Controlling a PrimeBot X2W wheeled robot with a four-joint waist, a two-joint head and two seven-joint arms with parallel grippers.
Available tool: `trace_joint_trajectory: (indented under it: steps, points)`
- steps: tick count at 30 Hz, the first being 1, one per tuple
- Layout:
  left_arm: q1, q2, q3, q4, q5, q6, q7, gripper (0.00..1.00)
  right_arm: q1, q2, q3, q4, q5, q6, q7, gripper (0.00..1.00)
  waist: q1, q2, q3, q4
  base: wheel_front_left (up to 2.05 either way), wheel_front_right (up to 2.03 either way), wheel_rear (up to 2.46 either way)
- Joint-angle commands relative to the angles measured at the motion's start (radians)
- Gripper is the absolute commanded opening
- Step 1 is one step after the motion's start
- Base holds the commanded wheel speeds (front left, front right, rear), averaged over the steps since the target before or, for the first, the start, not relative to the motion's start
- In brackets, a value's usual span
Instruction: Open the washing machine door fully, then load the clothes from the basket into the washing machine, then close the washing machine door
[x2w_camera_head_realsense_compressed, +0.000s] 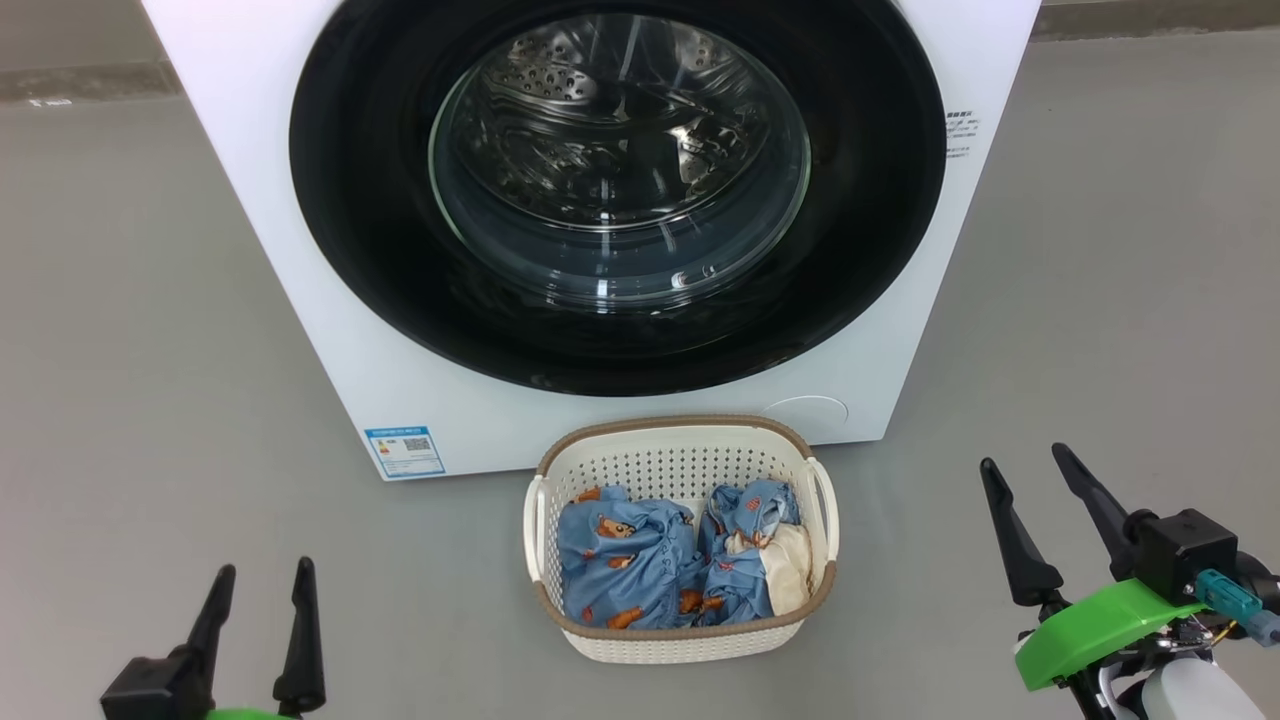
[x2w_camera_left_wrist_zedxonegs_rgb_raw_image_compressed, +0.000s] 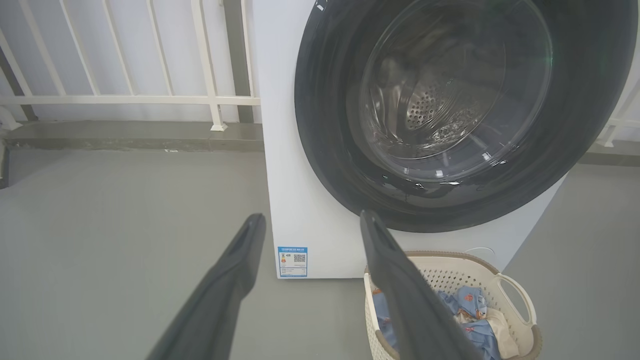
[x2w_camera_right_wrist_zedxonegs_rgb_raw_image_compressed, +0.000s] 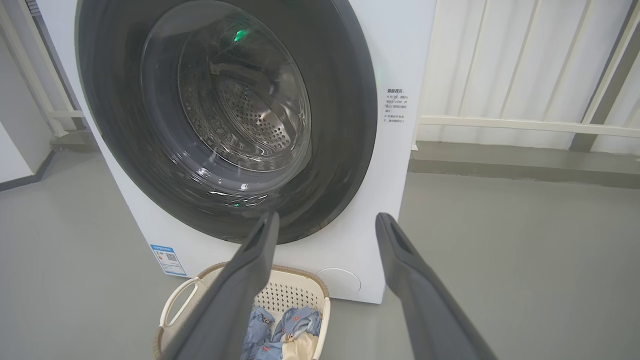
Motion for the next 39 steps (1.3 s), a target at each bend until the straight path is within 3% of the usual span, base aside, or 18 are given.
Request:
trace_joint_trajectory:
  steps: [1,24,39]
  points:
    - [-0.048,0.028,0.032,-0.014,0.031,-0.002,-0.018,1.00,-0.039,-0.023,0.024,-0.025,-0.028,0.003,-0.017,1.00,0.0000,0.0000,-0.001,0.000,0.00,0.00,0.00]
    - [-0.057,0.025,0.063,0.024,-0.016,-0.002,-0.022,1.00,-0.007,0.003,-0.024,-0.034,-0.035,0.003,-0.021,1.00,0.0000,0.0000,-0.006,-0.009,0.00,0.00,0.00]
    - [-0.079,0.011,0.097,0.036,0.068,0.009,-0.022,1.00,-0.006,0.009,-0.037,-0.040,-0.035,0.003,-0.021,1.00,0.0000,0.0000,-0.002,-0.015,0.32,0.32,-0.65]
